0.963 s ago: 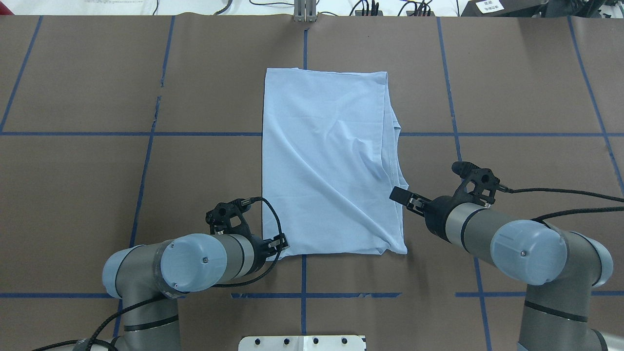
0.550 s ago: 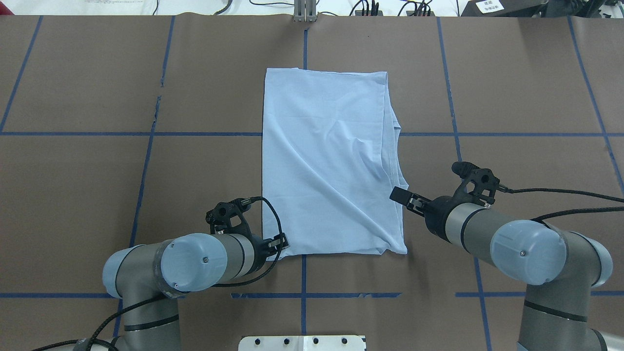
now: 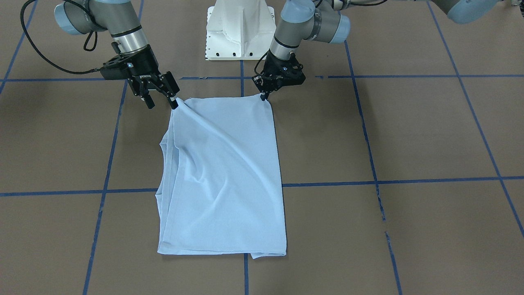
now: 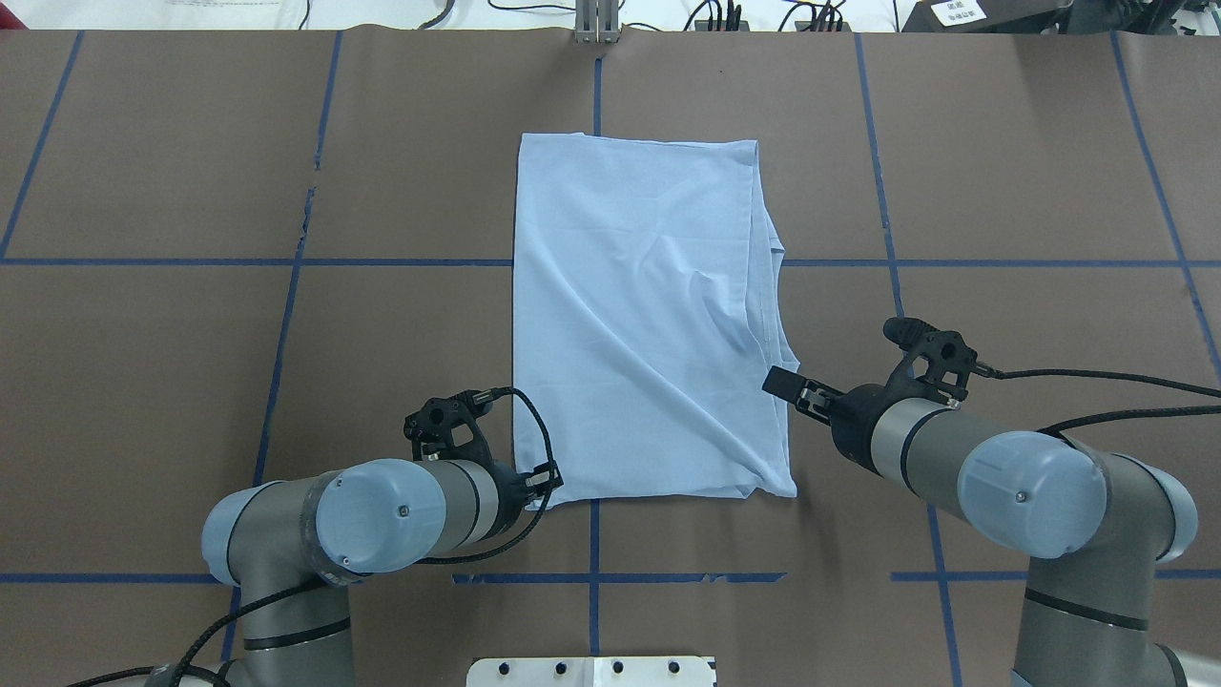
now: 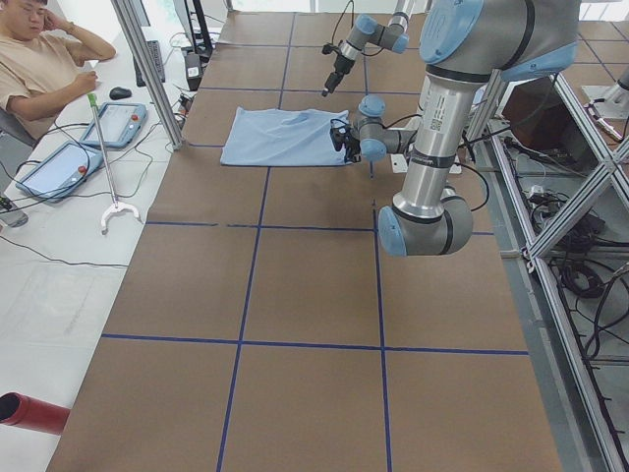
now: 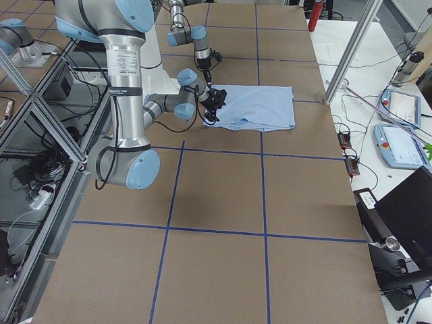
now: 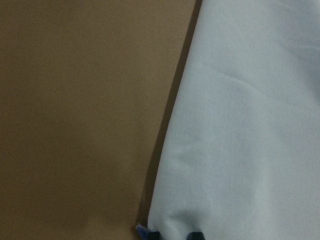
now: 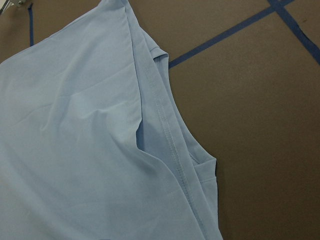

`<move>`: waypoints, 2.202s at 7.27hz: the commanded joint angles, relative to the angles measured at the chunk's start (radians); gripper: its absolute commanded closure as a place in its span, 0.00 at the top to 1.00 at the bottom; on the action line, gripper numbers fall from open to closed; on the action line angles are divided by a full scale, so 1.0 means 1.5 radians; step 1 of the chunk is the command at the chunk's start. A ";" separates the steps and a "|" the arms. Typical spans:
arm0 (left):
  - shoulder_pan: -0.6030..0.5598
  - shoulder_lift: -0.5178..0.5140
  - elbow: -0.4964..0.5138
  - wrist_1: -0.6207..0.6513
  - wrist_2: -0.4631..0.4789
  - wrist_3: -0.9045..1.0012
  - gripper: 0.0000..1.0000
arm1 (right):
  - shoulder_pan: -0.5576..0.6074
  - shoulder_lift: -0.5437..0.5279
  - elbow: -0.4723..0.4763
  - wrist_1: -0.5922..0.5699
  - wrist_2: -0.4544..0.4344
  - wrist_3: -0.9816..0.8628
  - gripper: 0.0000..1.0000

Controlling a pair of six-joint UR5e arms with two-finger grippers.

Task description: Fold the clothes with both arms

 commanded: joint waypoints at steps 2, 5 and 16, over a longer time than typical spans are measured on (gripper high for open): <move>0.001 -0.001 -0.004 0.000 0.000 0.006 0.00 | 0.000 0.008 0.000 -0.004 0.001 0.008 0.95; 0.001 -0.001 -0.004 -0.002 0.000 0.006 0.00 | -0.032 0.107 0.000 -0.164 0.004 0.159 0.79; 0.001 0.000 -0.009 -0.006 0.000 0.006 0.00 | -0.098 0.201 -0.089 -0.320 -0.031 0.218 0.80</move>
